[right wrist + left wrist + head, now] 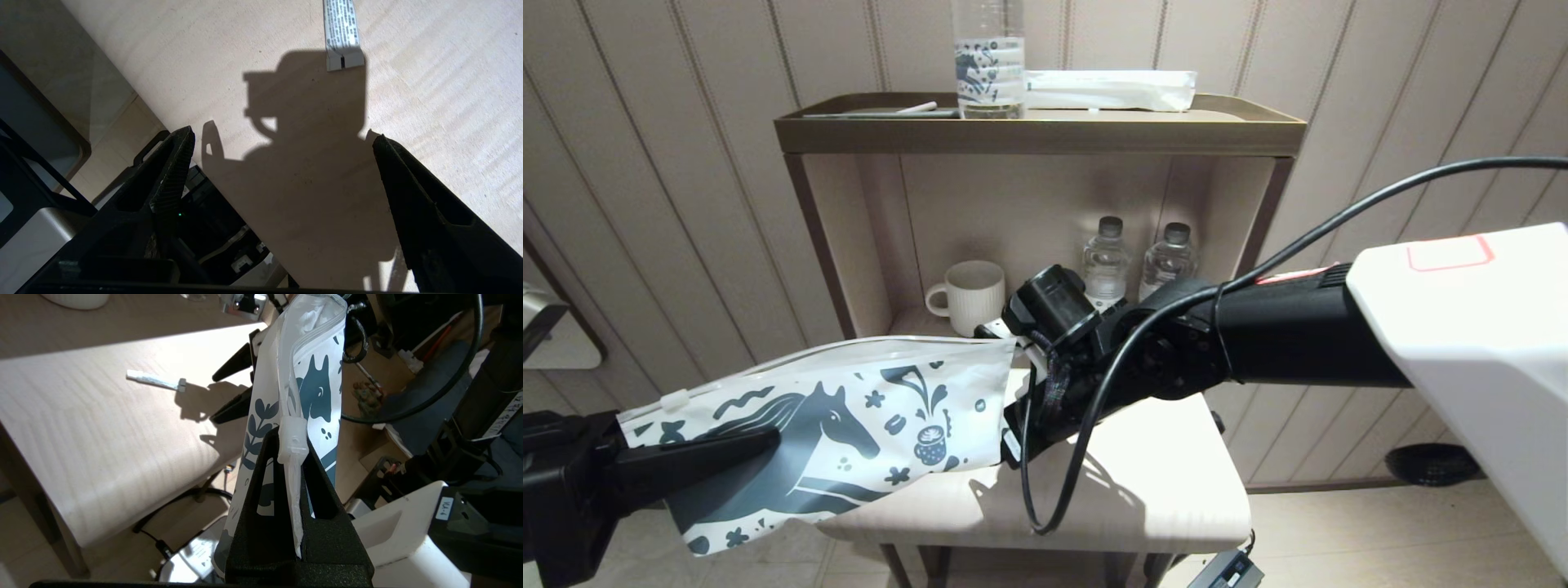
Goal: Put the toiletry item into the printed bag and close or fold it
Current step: Pick up the toothpaste
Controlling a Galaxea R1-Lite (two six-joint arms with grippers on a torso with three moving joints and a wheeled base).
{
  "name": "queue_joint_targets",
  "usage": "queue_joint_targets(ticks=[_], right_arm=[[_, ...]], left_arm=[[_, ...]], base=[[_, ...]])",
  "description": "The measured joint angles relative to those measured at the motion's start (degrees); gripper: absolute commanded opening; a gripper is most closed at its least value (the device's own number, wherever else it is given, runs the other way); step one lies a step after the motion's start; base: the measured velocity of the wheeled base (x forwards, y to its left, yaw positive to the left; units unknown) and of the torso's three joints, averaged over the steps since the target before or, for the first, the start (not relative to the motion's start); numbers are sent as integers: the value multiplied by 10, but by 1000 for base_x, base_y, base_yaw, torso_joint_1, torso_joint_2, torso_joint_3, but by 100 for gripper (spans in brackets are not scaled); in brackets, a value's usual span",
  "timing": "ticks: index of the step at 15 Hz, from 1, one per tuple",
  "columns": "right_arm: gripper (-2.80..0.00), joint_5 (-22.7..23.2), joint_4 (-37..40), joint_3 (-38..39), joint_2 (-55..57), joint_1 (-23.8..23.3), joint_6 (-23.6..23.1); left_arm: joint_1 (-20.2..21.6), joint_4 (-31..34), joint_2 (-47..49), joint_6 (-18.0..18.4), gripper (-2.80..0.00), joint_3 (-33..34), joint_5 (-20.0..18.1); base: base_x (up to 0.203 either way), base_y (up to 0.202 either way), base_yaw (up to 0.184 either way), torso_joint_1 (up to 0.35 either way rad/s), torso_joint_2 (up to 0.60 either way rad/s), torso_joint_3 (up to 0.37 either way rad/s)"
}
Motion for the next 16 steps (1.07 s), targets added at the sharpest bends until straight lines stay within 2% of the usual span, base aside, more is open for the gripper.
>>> queue_joint_targets(ticks=[13,14,16], right_arm=[[0,-7,3,-88,90,-6,-17],[-280,-8,2,-88,92,-6,-17],[-280,-9,1,-88,94,-6,-17]], left_arm=[[0,-2,7,-1,-280,2,3],[0,-2,7,-1,-280,2,3],[0,-2,7,-1,-280,2,3]], base=[[0,0,0,0,0,0],[0,0,0,0,0,0],[0,0,0,0,0,0]])
